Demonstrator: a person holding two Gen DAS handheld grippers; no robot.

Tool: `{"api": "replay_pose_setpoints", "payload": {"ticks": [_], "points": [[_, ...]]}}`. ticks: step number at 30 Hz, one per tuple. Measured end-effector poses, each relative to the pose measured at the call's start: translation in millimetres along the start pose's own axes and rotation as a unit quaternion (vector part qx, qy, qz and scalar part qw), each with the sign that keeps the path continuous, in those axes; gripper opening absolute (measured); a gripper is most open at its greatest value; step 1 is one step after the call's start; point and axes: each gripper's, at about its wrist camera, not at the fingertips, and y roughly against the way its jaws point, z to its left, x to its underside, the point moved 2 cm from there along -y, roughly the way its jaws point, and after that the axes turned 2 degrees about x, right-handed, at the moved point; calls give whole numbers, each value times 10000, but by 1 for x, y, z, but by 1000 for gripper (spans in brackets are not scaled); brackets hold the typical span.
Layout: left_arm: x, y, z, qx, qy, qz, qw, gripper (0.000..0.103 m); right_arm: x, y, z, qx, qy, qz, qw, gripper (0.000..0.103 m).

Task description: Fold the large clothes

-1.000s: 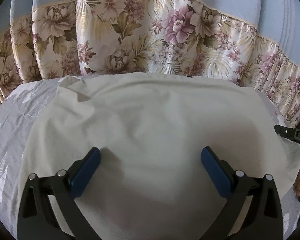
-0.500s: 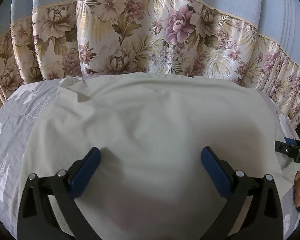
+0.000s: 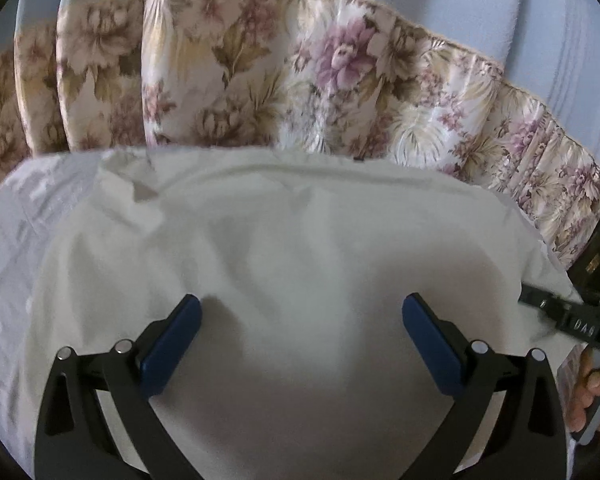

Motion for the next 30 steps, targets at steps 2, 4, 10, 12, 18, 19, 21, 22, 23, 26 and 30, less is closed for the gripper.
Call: {"api": "replay_pose_setpoints", "payload": {"ticks": [2,4,10,12,18,19,21,22,23,26,30], "points": [[1,-1,-1,-30,-70,-4,10000,101,3,-6,-12,-69,-237,26,9997,55],[2,-1,-2,-45,-93,-14,9999,101,3,-8,-18,-178,-340,60,9992,55],[1,0,0,-55,-31,-28,10000,101,2,-6,-9,-292,-236,100,9992,33],[-2,4,4,-97,90,-42,9999,101,2,-4,-9,-316,-267,62,9991,26],[-12,11,-10,-56,10,-71,10000,101,-6,11,-8,-488,-547,-161,9972,17],[-13,4,-16,-136,-136,45,9998,101,-8,17,-9,-613,-618,-251,9959,16],[-14,-12,-24,-359,-378,197,9984,101,-12,27,-9,-845,-703,-352,9933,16],[-16,-20,-27,-504,-426,298,9974,101,-16,36,-7,-1023,-746,-469,9908,16],[-18,-27,-28,-594,-401,373,9967,101,-18,42,-6,-1124,-754,-515,9895,16],[-15,-44,-29,-713,-398,583,9950,101,-27,60,5,-1544,-740,-670,9830,15],[-5,-54,-31,-936,-721,555,9914,101,-37,76,27,-1933,-728,-750,9756,13]]}}
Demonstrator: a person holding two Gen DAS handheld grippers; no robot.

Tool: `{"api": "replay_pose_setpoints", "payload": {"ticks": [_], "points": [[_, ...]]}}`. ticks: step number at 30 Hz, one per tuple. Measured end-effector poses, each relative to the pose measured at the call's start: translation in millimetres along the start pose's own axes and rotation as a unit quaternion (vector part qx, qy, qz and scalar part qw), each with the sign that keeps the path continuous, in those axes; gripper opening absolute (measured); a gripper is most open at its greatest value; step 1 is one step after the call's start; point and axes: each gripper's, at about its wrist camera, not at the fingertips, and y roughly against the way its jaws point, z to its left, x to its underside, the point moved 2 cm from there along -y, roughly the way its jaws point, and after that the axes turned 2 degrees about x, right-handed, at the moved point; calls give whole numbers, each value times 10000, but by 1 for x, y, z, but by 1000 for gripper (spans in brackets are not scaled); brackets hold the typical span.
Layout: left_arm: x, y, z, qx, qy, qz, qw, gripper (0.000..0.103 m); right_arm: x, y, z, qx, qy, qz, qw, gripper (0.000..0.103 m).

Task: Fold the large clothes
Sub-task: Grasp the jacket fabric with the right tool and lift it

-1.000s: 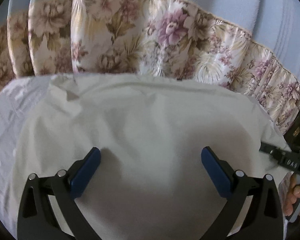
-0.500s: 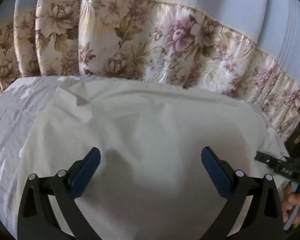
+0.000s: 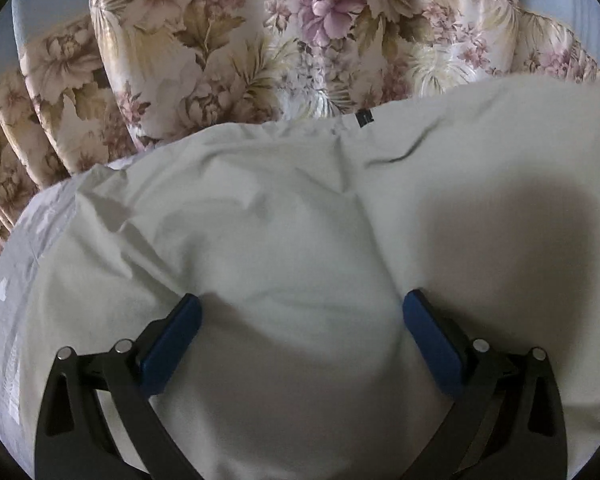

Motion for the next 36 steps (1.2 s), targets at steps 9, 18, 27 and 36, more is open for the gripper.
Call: {"api": "replay_pose_setpoints", "payload": {"ticks": [9,18,27,36], "points": [[-1,39,23,569,327,-405,9970,99,-17,-18,55,-333,-267,-81,9991,13],[1,102,138,442,1023,-983,9889,100,-22,-74,131,-443,58,151,9989,13],[7,129,240,338,1623,-1121,9798,100,10,-175,180,-361,419,809,9952,13],[10,127,251,449,1629,-926,9813,100,37,-196,185,-456,491,911,9936,34]]}}
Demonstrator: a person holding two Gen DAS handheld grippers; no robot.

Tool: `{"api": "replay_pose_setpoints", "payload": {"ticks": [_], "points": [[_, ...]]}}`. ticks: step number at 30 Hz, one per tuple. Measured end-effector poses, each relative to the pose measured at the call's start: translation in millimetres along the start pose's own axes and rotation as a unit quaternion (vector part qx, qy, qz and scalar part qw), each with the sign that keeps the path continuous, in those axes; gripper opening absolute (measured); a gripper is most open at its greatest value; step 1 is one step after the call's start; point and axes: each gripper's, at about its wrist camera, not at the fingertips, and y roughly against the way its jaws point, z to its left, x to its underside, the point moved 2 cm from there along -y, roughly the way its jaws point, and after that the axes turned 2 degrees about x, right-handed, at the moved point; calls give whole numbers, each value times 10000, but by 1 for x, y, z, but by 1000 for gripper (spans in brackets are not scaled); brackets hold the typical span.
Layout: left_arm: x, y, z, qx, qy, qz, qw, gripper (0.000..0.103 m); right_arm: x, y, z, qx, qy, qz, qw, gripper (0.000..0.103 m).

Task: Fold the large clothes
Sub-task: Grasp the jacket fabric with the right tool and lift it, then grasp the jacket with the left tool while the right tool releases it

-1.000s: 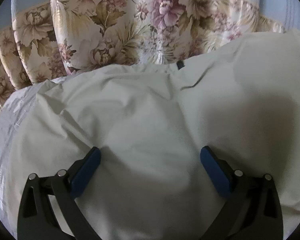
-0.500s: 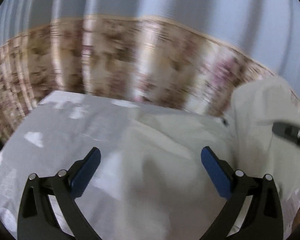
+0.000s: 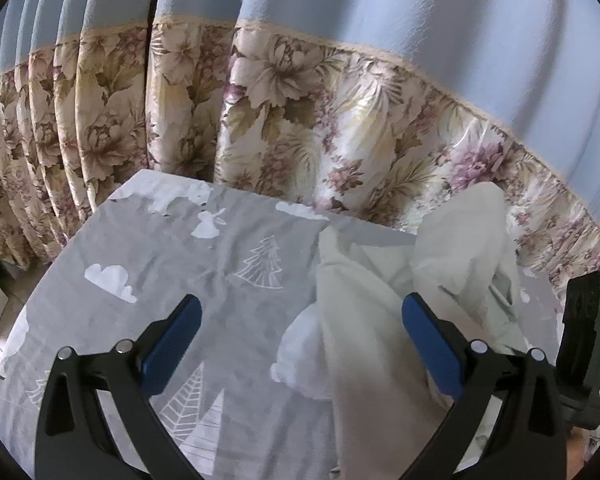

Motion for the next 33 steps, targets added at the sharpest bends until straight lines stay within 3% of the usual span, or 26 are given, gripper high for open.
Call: {"api": "replay_pose_setpoints", "payload": {"ticks": [4,8,13,19,22,24,25,28,33], "points": [[-1,7,-15,52,-129,-72,9999,100,-3,45,14,-449,40,-225,9987,83],[-4,16,-33,139,-241,-164,9995,100,-2,109,12,-770,114,-774,9940,90],[3,25,-79,400,-703,-180,9966,100,-5,173,-50,-6,-411,-1521,9875,93],[38,11,-151,416,-1788,-125,9829,100,-12,191,-88,378,-657,-1604,9841,93],[51,-5,-164,140,-2102,-4,9776,100,-11,184,-82,388,-478,-1461,9873,93],[56,-18,-158,-68,-2093,135,9777,80,-12,185,-79,344,-397,-1396,9888,93],[58,-25,-150,-61,-1971,289,9799,53,-9,185,-79,313,-376,-1347,9897,93],[65,-25,-131,54,-1851,378,9820,18,-8,179,-76,258,-309,-1263,9912,93],[81,-4,-106,196,-1583,220,9869,8,-4,165,-79,293,-376,-1026,9936,94]]}}
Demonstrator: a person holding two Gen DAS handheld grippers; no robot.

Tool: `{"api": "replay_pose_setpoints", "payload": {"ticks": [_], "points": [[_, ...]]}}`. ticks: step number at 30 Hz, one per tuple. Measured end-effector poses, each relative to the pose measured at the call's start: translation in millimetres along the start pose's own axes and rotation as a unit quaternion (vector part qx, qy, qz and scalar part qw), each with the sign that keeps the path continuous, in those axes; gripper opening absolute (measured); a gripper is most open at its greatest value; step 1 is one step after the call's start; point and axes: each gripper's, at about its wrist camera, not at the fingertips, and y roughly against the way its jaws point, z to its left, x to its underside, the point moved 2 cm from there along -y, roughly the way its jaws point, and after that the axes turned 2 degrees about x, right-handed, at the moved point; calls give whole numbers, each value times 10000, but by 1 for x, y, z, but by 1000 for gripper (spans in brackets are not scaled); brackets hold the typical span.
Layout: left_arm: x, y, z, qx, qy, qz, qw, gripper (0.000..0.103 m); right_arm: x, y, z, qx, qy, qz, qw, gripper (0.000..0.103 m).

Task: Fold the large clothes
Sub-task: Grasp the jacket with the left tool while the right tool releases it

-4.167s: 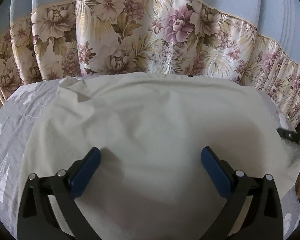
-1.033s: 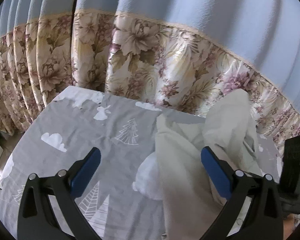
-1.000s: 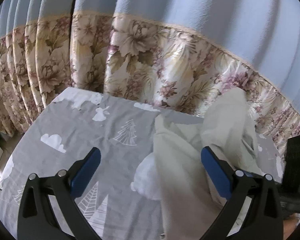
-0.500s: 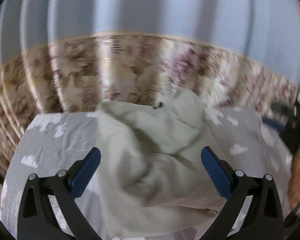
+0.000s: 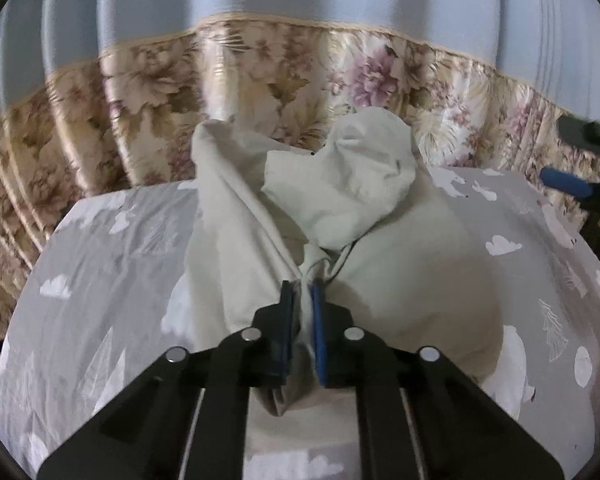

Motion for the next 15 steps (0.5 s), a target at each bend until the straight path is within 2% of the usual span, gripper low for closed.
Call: {"api": "replay_pose_setpoints", "payload": {"ticks": [4,7,9,12,13,14,15], "points": [[22,20,12,-131,126,-84,9998,8,14,-21,1,72,76,266,9996,94],[42,8,29,-123,410,236,9988,8,35,-55,5,210,176,692,9972,94],[49,6,30,-272,280,299,9988,10,49,-75,8,377,295,913,9947,94],[41,18,25,-413,108,237,9988,20,66,-91,14,407,416,1110,9921,94],[38,25,24,-502,89,170,9986,30,67,-92,15,405,432,1118,9920,94],[32,35,24,-571,97,64,9983,56,67,-89,17,409,470,1075,9923,94],[25,45,24,-551,92,-69,9984,74,65,-87,18,415,494,1026,9926,94]]}}
